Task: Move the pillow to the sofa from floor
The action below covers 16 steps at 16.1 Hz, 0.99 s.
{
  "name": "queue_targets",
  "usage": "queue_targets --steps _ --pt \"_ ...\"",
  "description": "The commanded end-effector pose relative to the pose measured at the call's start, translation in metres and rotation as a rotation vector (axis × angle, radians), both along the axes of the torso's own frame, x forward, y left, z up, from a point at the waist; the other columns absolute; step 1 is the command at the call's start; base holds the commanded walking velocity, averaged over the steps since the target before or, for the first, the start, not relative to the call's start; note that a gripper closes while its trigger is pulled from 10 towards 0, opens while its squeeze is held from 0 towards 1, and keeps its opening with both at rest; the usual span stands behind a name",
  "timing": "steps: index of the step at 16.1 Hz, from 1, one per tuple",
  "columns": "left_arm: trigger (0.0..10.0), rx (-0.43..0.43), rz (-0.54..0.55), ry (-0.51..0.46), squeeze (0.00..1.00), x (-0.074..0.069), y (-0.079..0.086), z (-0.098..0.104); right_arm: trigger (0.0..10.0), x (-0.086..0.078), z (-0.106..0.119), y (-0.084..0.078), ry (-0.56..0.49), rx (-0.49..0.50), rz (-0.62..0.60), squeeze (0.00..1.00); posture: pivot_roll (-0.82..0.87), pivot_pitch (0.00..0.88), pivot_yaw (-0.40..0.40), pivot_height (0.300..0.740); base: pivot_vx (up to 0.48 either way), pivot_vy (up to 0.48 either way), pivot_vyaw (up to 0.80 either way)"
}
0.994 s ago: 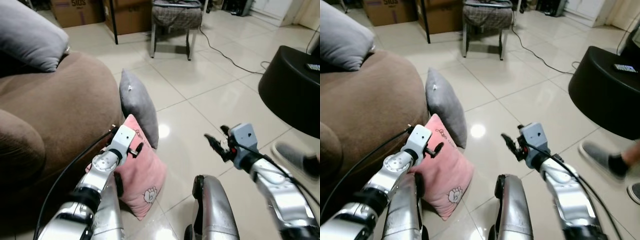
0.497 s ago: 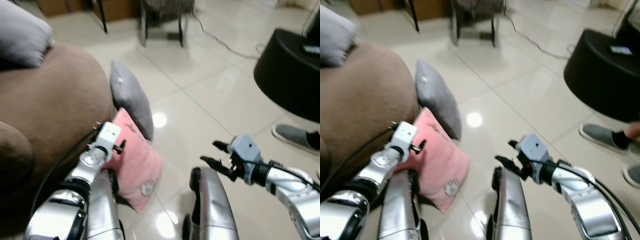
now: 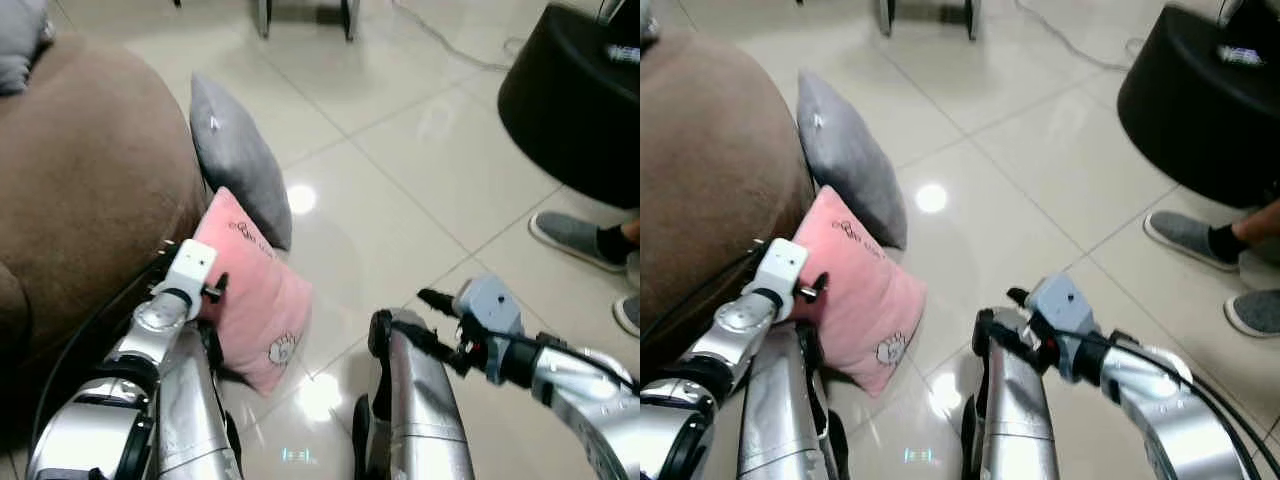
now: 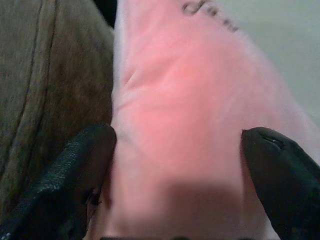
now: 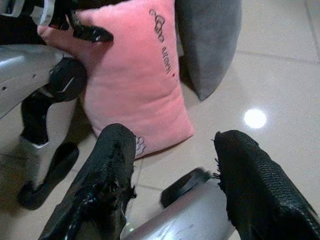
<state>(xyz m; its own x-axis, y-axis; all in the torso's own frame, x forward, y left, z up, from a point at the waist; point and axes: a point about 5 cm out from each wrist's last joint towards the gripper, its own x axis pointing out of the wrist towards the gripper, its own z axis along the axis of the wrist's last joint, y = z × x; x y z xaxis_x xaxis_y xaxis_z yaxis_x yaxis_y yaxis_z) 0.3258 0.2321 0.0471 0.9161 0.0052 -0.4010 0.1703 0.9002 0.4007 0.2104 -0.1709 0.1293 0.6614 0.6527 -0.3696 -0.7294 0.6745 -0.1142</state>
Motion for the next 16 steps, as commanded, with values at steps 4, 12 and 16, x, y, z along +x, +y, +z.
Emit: queue_targets --steps 4,12,16 --pt "10.0 0.018 0.054 -0.023 0.00 -0.006 0.013 -0.001 10.0 -0.023 0.007 0.010 0.017 -0.010 0.076 0.00 -0.16 0.289 -0.069 0.457 0.000 0.000 0.00" --pt "0.0 0.042 -0.017 0.115 0.00 -0.009 -0.001 -0.016 10.0 -0.031 0.009 0.008 0.033 -0.002 0.051 0.00 -0.17 0.298 -0.065 0.457 0.000 0.000 0.00" --pt "0.0 0.003 -0.024 0.109 0.00 -0.006 -0.002 -0.013 10.0 -0.026 0.009 0.003 0.022 0.007 0.038 0.00 -0.16 0.286 -0.064 0.457 0.000 0.000 0.00"
